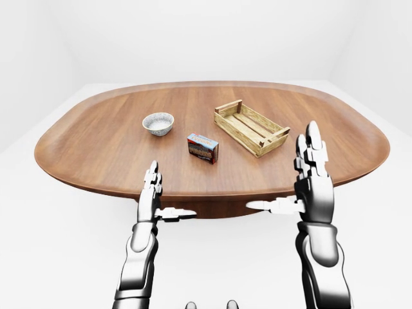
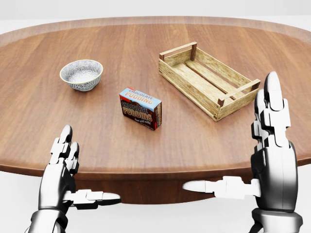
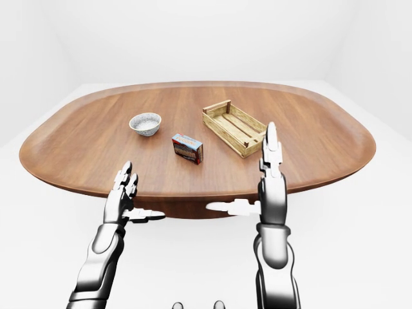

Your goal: Pick up the chocolate pudding and put it in the tray.

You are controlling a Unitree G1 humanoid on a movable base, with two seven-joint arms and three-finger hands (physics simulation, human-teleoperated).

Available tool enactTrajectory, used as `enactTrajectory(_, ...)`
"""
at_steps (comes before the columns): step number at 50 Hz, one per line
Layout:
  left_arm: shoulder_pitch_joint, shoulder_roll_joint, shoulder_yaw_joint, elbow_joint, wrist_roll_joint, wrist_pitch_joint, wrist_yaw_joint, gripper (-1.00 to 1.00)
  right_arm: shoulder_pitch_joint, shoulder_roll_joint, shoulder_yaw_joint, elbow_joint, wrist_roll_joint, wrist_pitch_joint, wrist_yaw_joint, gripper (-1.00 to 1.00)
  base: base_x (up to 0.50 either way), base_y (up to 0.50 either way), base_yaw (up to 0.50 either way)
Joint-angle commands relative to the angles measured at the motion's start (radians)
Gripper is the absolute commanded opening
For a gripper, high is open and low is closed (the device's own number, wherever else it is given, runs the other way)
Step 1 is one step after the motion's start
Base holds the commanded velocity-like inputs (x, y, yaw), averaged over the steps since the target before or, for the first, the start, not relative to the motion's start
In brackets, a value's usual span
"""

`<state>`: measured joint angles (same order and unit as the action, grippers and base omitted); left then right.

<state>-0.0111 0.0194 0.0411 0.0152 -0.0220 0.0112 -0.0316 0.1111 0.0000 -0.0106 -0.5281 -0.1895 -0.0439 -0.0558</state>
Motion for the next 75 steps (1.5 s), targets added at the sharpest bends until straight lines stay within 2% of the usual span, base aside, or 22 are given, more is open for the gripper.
enactTrajectory(1,-0.004,0.001,0.002,0.011,-0.002,-0.004,0.001,1.0,0.011,0.003,0.008,-0.055,-0.019,0.006,-0.004,1.0,0.0,0.0,0.0)
enactTrajectory(6,0.0,0.0,-0.001,0.002,0.0,-0.001,0.001,1.0,0.018,0.002,0.008,-0.053,-0.017,-0.001,-0.002,1.0,0.0,0.0,0.0)
enactTrajectory(9,-0.003,0.001,0.0,0.016,0.0,-0.012,0.0,1.0,0.018,0.002,0.008,-0.05,-0.016,-0.005,-0.001,1.0,0.0,0.0,0.0)
enactTrajectory(11,0.002,0.0,-0.003,-0.002,0.001,0.001,0.001,1.0,0.017,0.002,0.008,-0.045,-0.015,-0.006,0.0,1.0,0.0,0.0,0.0)
enactTrajectory(17,0.001,0.0,-0.002,0.003,0.001,-0.003,0.001,1.0,0.019,0.002,0.01,-0.039,-0.013,-0.011,0.003,1.0,0.0,0.0,0.0)
enactTrajectory(21,-0.001,0.0,-0.001,0.015,0.002,-0.014,0.0,1.0,0.022,0.002,0.012,-0.043,-0.013,-0.009,0.004,1.0,0.0,0.0,0.0)
enactTrajectory(24,0.007,-0.001,-0.004,-0.01,0.003,0.003,0.0,1.0,0.024,0.003,0.014,-0.041,-0.012,-0.01,0.005,1.0,0.0,0.0,0.0)
enactTrajectory(30,0.003,0.0,-0.002,0.003,0.002,-0.007,-0.002,1.0,0.023,0.003,0.016,-0.045,-0.011,-0.003,0.006,1.0,0.0,0.0,0.0)
enactTrajectory(38,0.003,0.0,-0.003,-0.004,0.003,0.0,-0.001,1.0,0.02,0.002,0.014,-0.037,-0.006,-0.004,0.008,1.0,0.0,0.0,0.0)
enactTrajectory(41,0.002,0.0,-0.002,0.008,0.004,-0.011,-0.002,1.0,0.022,0.002,0.014,-0.031,-0.006,-0.011,0.007,1.0,0.0,0.0,0.0)
enactTrajectory(59,0.004,0.0,-0.003,-0.002,0.004,-0.003,-0.001,1.0,0.021,0.002,0.015,-0.029,0.001,-0.006,0.011,1.0,0.0,0.0,0.0)
enactTrajectory(75,0.004,-0.001,-0.003,-0.002,0.004,-0.003,-0.001,1.0,0.021,0.002,0.014,-0.02,0.003,-0.011,0.011,1.0,0.24,0.0,0.0)
